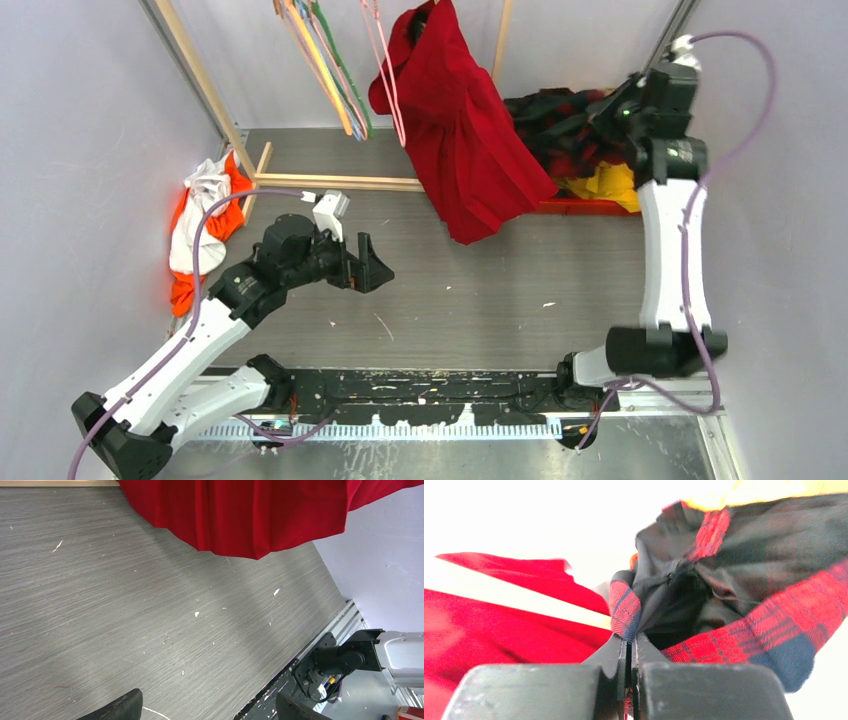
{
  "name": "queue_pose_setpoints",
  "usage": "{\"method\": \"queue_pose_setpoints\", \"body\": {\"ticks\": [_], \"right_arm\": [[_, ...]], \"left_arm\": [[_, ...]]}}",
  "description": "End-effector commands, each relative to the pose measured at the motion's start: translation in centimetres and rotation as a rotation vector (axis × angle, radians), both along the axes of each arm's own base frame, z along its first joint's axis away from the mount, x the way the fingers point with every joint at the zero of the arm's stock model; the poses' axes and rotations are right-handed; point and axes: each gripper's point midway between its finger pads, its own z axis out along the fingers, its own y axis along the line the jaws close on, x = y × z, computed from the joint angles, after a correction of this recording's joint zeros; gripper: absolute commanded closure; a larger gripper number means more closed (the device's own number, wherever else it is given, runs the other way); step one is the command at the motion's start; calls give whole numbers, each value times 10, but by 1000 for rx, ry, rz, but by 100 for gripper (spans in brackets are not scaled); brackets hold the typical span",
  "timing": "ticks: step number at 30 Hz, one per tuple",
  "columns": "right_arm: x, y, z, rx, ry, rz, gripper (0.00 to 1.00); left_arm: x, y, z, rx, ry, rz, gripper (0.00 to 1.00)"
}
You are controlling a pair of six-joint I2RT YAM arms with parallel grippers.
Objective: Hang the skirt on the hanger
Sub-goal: Pick up the skirt from the bin, then place the skirt at the center of the board.
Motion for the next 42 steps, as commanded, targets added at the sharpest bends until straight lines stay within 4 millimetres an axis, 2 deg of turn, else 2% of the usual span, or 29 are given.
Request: {"method": "queue_pose_setpoints", "body": {"ticks": [1, 3, 7, 12, 15, 20, 24, 27, 31, 37, 39, 42], "right_arm": [[-71, -8, 118, -82, -271, -71, 99], [-97, -3, 142, -86, -324, -55, 99], [-148, 7, 178, -100, -409, -24, 99], [-206, 18, 207, -110, -499, 5, 99], [-233, 28, 220, -105, -533, 48, 99], [-264, 48, 228, -78, -555, 139, 99], [-293, 48, 234, -89, -581, 123, 99], [-318, 48, 249, -101, -662, 106, 99], [-338, 61, 264, -84, -748, 170, 99], [-362, 114, 286, 11, -873, 482, 99], [-366, 128, 292, 66, -889, 584, 99], [-359, 144, 293, 166, -873, 704, 99]], "left_arm": [[-2, 4, 14, -24, -47, 3, 1], [-3, 4, 15, -28, -51, 3, 0], [-5, 7, 19, -29, -68, 2, 1], [-8, 11, 20, -22, -76, 7, 1], [-8, 12, 20, -19, -78, 7, 1], [-7, 14, 21, -14, -87, 14, 0], [-6, 14, 20, -6, -86, 15, 1], [-5, 15, 20, 5, -86, 16, 0], [-5, 15, 20, 12, -88, 18, 1], [-3, 16, 20, 18, -90, 21, 1], [-3, 16, 19, 19, -91, 24, 1], [-3, 16, 19, 17, -90, 27, 1]]}}
